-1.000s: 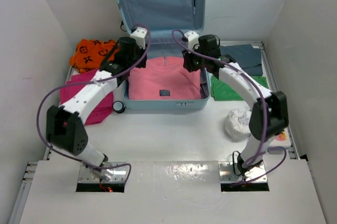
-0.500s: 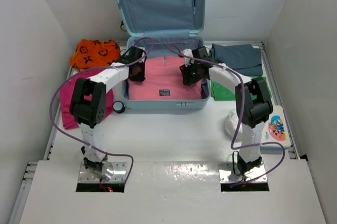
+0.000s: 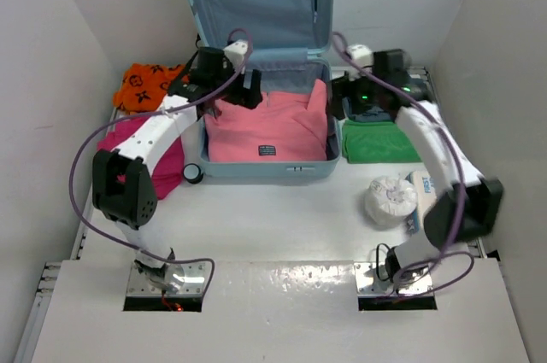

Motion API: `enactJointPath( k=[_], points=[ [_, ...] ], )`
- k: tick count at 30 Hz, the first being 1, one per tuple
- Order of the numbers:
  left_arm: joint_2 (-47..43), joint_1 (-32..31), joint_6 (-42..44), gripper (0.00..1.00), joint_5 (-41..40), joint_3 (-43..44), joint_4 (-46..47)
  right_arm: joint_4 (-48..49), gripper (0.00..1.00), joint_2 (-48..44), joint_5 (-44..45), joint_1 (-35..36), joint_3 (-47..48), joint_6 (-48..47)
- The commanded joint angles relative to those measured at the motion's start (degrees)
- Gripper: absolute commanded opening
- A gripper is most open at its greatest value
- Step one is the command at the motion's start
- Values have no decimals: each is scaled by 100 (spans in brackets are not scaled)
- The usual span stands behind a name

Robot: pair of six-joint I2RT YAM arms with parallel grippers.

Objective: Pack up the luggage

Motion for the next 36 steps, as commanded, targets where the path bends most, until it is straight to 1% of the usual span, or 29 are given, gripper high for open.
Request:
enactJointPath(
  k=[1,2,3,4,5,6,8,9,10,11,15,17,18,21,24,25,28,31,36],
  points=[
    [-401,-703,814,96,845,263,160,-693,80,-1001,380,-439,-493,101],
    [-479,-1132,867,95,845,150,160,-755,81,-1498,747,-797,-964,310],
    [-480,-1362,868,94,845,149,90,-834,81,-1651,829,-940,-1117,382],
    [-480,-1573,868,93,914,53,89,-1061,82,-1966,908,-1237,-1249,452],
    [-393,-1984,868,92,967,-9,11,-1142,82,-2239,1066,-1440,-1624,470],
    [-192,-2180,754,92,968,-9,10,-1238,82,-2355,1120,-1877,-1715,566],
    [81,-2636,561,90,1072,-9,10,-1362,83,-2759,1208,-2179,-1969,594],
    [230,-2769,464,90,1073,139,10,-1388,83,-3065,1225,-2311,-2101,594],
    [545,-3006,402,90,1073,331,10,-1563,83,-3129,1182,-2669,-2190,533],
    [714,-3121,402,90,1073,333,10,-1643,83,-3190,1182,-2751,-2208,523],
    [1470,-3595,463,90,793,1087,-43,-2021,83,-3533,1077,-3366,-2305,497],
    [1803,-3719,463,90,792,1387,-43,-2135,83,-3700,1024,-3665,-2375,479],
    [2144,-3798,359,90,862,1562,-103,-2188,83,-3701,989,-3736,-2384,479],
    [2752,-3852,34,90,1072,2378,-157,-2373,83,-3780,761,-3982,-2305,532],
    [3087,-3852,-273,90,1257,2775,-157,-2461,83,-3832,655,-4175,-2208,611],
    [3184,-3791,-345,90,1458,2986,-157,-2478,83,-3859,585,-4237,-2182,611],
    [3413,-3738,-556,92,1776,3172,80,-2505,83,-3920,479,-4307,-2129,629],
    [3624,-3798,-627,92,1776,3383,80,-2531,83,-3912,479,-4316,-2059,611],
    [3992,-3913,-758,92,1838,3497,335,-2522,83,-3850,479,-4369,-2068,541]
  ],
)
